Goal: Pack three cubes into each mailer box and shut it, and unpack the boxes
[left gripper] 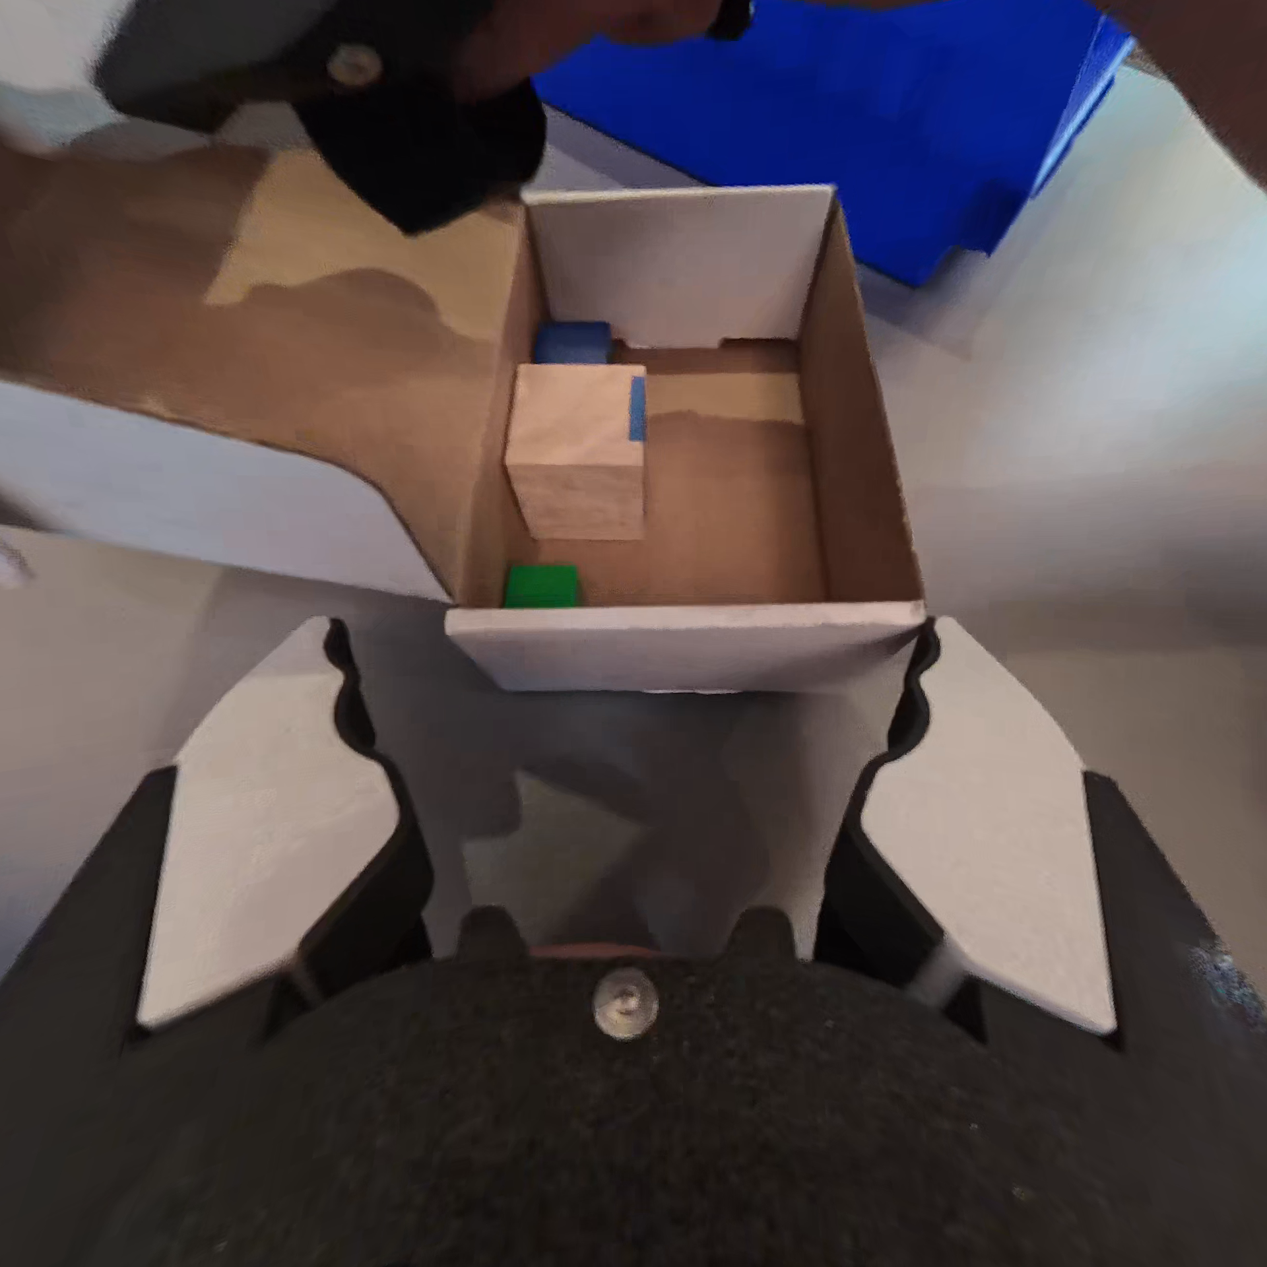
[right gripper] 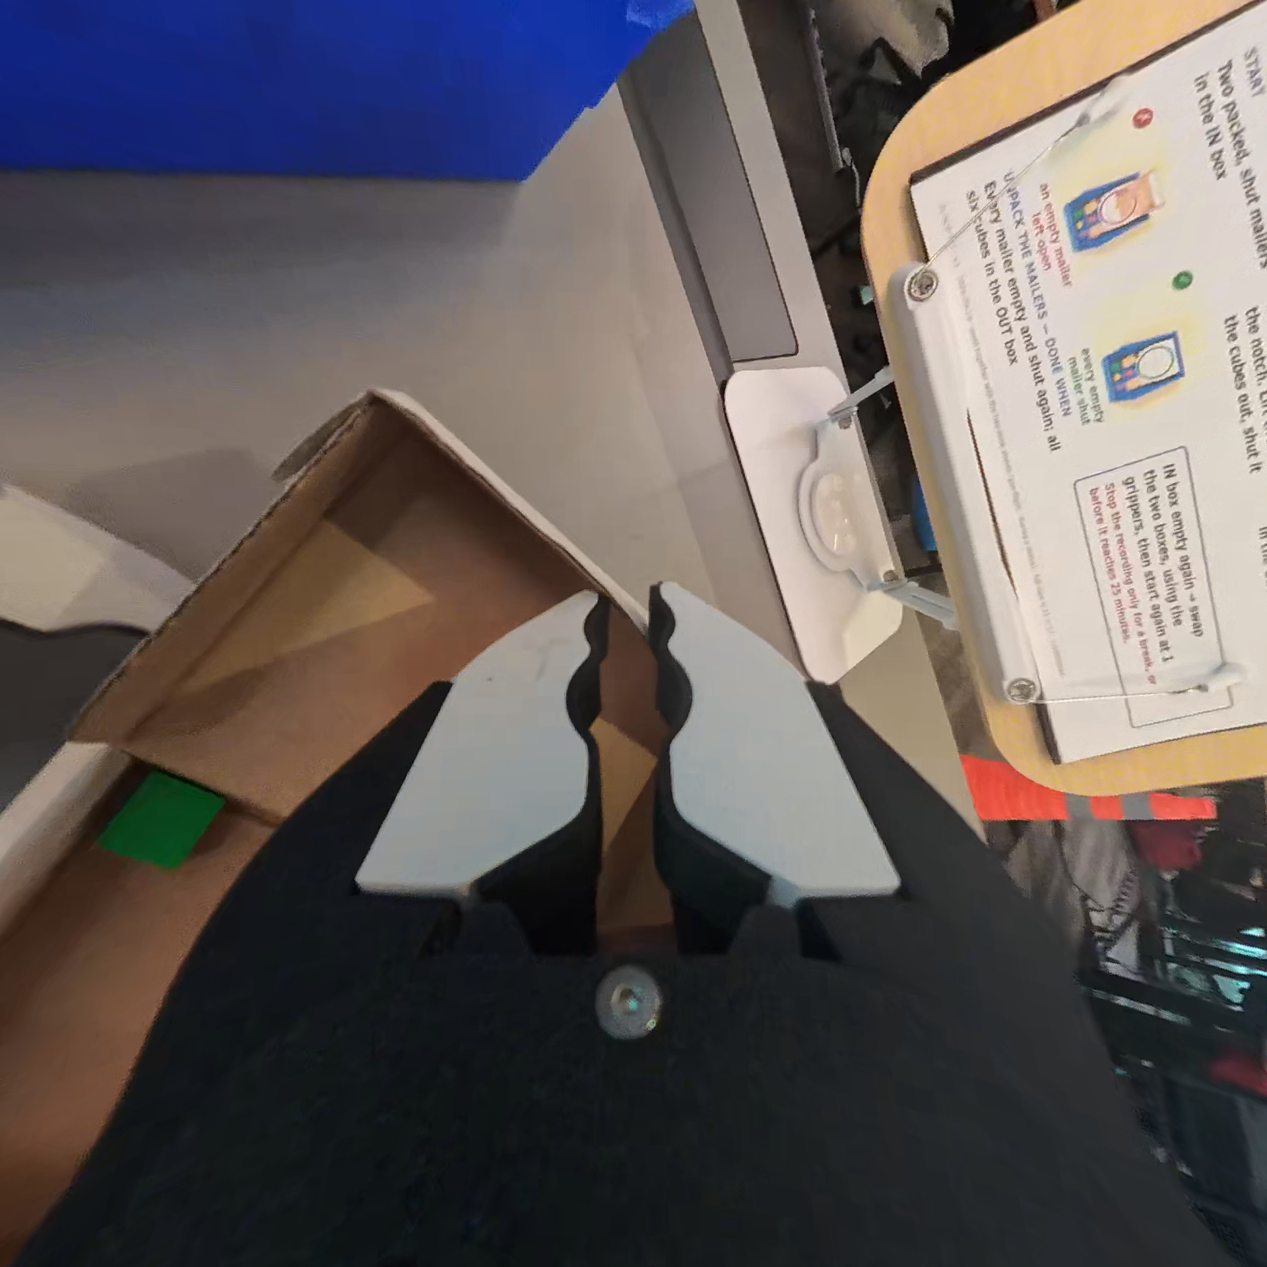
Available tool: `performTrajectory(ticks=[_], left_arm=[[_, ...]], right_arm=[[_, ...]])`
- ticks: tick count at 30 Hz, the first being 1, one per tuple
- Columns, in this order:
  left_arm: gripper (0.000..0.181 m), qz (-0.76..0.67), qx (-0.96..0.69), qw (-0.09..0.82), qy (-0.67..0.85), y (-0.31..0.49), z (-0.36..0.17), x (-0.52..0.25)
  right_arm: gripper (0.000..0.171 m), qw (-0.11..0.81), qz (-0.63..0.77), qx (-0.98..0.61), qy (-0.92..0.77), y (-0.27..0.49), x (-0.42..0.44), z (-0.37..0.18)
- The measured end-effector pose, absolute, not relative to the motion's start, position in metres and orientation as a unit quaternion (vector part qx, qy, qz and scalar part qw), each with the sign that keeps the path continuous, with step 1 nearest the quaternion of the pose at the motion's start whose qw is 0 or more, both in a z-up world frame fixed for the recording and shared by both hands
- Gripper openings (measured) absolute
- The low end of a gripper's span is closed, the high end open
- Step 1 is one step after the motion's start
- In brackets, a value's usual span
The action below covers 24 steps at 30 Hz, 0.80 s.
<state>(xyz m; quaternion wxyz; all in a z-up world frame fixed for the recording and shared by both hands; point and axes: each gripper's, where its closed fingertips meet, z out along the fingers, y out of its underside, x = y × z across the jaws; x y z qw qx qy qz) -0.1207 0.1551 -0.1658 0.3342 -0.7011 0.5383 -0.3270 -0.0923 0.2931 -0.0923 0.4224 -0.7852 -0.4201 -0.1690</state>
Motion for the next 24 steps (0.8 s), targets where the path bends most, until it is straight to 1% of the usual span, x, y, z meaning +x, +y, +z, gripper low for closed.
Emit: performTrajectory(ticks=[3, 4, 5, 6, 11, 14, 18, 21, 24], left_arm=[[0.145, -0.313, -0.708, 0.286, 0.565, 0.146, -0.181, -0.117], [0.141, -0.303, -0.705, 0.282, 0.576, 0.144, -0.185, -0.116], [0.134, -0.293, -0.701, 0.279, 0.587, 0.141, -0.188, -0.116], [0.132, -0.283, -0.699, 0.282, 0.593, 0.141, -0.190, -0.115], [0.131, -0.281, -0.698, 0.284, 0.595, 0.141, -0.190, -0.113], [0.131, -0.278, -0.697, 0.286, 0.596, 0.141, -0.190, -0.113], [0.131, -0.283, -0.698, 0.282, 0.594, 0.141, -0.191, -0.113], [0.131, -0.282, -0.697, 0.283, 0.596, 0.141, -0.191, -0.113], [0.131, -0.285, -0.699, 0.280, 0.593, 0.141, -0.191, -0.113]], right_arm=[[0.011, 0.423, -0.150, -0.796, -0.407, 0.291, -0.097, -0.095], [0.012, 0.427, -0.149, -0.795, -0.404, 0.290, -0.098, -0.094], [0.012, 0.431, -0.151, -0.795, -0.399, 0.289, -0.098, -0.093], [0.012, 0.433, -0.151, -0.797, -0.394, 0.287, -0.097, -0.091], [0.015, 0.459, -0.126, -0.795, -0.377, 0.272, -0.090, -0.074], [0.020, 0.482, -0.099, -0.796, -0.352, 0.245, -0.084, -0.052], [0.024, 0.509, -0.052, -0.802, -0.309, 0.189, -0.073, -0.032], [0.036, 0.507, 0.011, -0.820, -0.264, 0.152, -0.065, -0.031], [0.048, 0.517, -0.017, -0.825, -0.226, 0.131, -0.044, -0.029]])
